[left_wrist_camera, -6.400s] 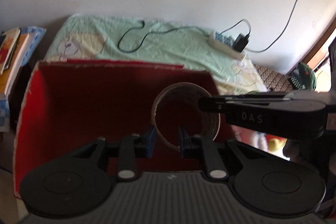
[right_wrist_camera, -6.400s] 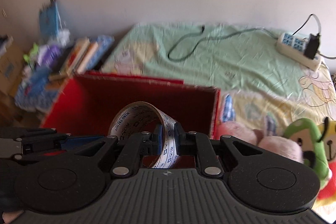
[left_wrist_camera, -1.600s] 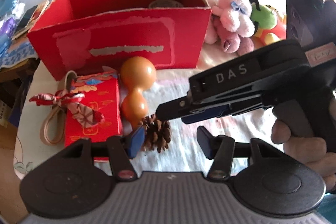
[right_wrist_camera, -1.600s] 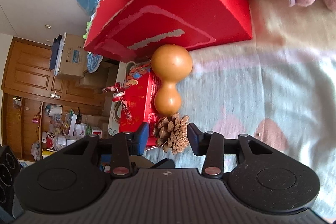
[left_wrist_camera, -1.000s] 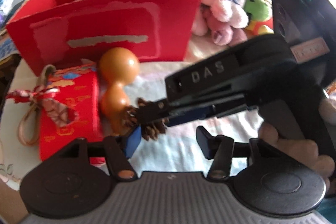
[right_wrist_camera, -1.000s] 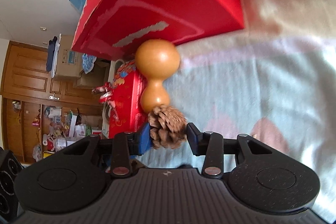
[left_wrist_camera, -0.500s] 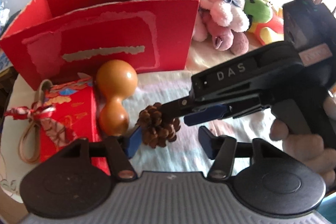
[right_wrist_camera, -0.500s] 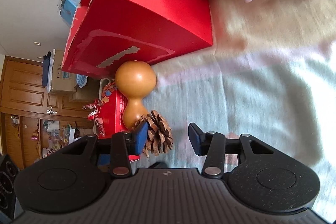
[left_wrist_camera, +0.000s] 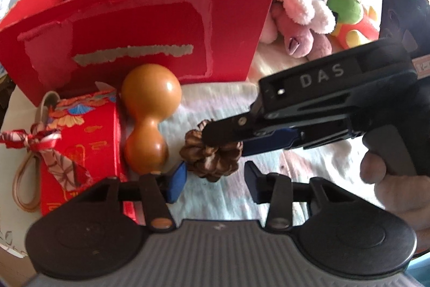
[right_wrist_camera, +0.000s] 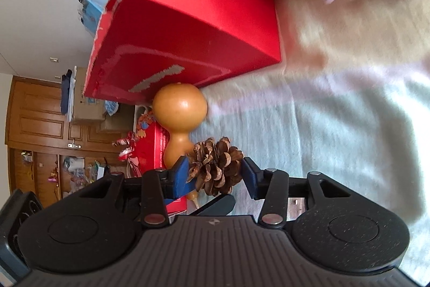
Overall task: Organize objects
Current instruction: 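Move the right gripper down to the brown pine cone, then close the right gripper on the pine cone and lift it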
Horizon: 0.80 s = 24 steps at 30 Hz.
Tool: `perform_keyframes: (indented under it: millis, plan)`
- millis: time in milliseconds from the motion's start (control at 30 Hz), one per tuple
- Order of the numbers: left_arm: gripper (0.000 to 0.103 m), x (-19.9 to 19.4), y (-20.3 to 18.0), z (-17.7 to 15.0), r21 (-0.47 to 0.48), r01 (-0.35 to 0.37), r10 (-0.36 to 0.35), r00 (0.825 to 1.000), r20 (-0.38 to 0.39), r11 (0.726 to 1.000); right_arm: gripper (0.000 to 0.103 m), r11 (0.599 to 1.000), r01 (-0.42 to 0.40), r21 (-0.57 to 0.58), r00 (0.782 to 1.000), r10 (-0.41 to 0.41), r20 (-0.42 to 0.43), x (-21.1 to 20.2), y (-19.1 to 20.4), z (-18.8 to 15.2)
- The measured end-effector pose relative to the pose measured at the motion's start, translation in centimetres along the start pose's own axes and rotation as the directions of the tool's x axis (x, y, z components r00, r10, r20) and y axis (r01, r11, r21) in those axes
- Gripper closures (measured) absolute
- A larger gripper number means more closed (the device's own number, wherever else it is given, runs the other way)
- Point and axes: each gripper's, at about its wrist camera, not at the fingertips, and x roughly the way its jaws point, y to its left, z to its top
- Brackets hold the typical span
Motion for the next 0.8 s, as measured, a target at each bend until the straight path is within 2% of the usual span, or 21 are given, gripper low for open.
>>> perform_keyframes:
  millis: [200,467,633,800]
  plan:
    - [0.061,0.0,-0.2,0.1,0.019,-0.006,0.006,1.0,-0.001,1.0,0.056,1.0,0.007,-0.004,1.0,-0.007,-0.006,0.1,0.1,0.1]
    - [0.062,-1.0,-1.3,1.0,0.077,0.063,-0.064,0.998,0.007,0.995,0.056,0.999,0.035,-0.013,0.999,-0.035,0.033,-2.1,0.2,0.1]
    - [0.062,-1.8,-2.5,2.3,0.152,0.119,-0.125,0.992,0.029,0.981,0.056,0.999,0.049,0.024,0.993,-0.051,0.104,-4.6,0.1,-0.1]
    - [0.062,-3.0,-3.5,3.9,0.228,0.184,-0.205,0.976,0.074,0.956,0.056,0.997,0.069,0.036,0.974,-0.075,0.214,-7.7,1.0,-0.2]
